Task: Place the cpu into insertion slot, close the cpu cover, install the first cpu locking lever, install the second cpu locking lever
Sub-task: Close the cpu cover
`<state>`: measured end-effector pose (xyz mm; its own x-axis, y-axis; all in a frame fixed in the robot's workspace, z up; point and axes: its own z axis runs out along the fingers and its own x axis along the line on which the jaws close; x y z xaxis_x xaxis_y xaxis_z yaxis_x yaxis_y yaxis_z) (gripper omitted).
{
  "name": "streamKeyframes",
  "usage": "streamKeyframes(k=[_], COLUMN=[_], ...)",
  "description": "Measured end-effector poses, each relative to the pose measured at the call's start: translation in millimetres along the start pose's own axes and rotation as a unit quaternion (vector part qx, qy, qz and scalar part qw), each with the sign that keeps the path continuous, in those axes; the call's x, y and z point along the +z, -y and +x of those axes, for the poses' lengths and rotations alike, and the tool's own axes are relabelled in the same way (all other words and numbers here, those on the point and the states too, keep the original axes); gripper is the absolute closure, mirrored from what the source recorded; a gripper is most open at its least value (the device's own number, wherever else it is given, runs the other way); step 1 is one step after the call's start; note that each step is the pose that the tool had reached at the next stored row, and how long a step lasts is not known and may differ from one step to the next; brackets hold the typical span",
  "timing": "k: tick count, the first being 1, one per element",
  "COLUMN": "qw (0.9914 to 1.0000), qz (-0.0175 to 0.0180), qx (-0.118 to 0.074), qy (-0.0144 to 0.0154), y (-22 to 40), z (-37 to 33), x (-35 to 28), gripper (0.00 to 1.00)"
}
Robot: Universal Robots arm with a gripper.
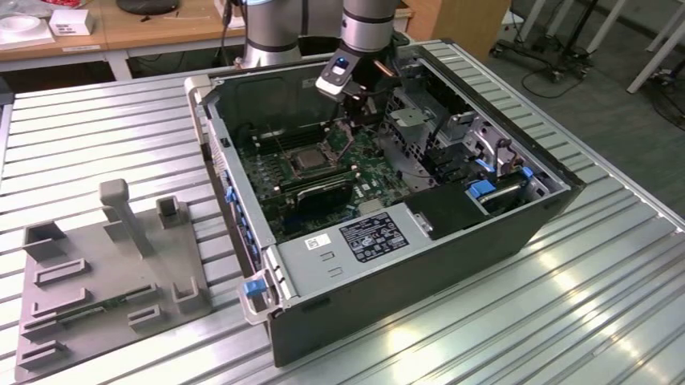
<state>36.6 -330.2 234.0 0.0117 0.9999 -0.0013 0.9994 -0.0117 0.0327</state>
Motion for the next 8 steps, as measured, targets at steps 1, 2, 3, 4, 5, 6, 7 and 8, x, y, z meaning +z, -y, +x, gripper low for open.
streamKeyframes(k=[1,2,3,4,5,6,7,8], qw=[1.00000,1.00000,1.00000,1.00000,1.00000,1.00000,0.99999,0.99999], qz=[-0.0006,-0.0011,-0.0016,-0.0020,-0.0024,-0.0028,-0.0032,-0.0035], qx=[0.000,0.000,0.000,0.000,0.000,0.000,0.000,0.000], qy=[0.0000,0.0000,0.0000,0.0000,0.0000,0.0000,0.0000,0.0000], y=[2.6,5.1,7.7,10.3,13.0,15.9,18.9,22.0], z=[0.6,1.2,1.8,2.3,2.9,3.6,4.2,5.0], x=[0.2,0.4,0.5,0.6,0.7,0.8,0.9,1.0], gripper=[0.89,0.89,0.89,0.89,0.89,0.89,0.89,0.89])
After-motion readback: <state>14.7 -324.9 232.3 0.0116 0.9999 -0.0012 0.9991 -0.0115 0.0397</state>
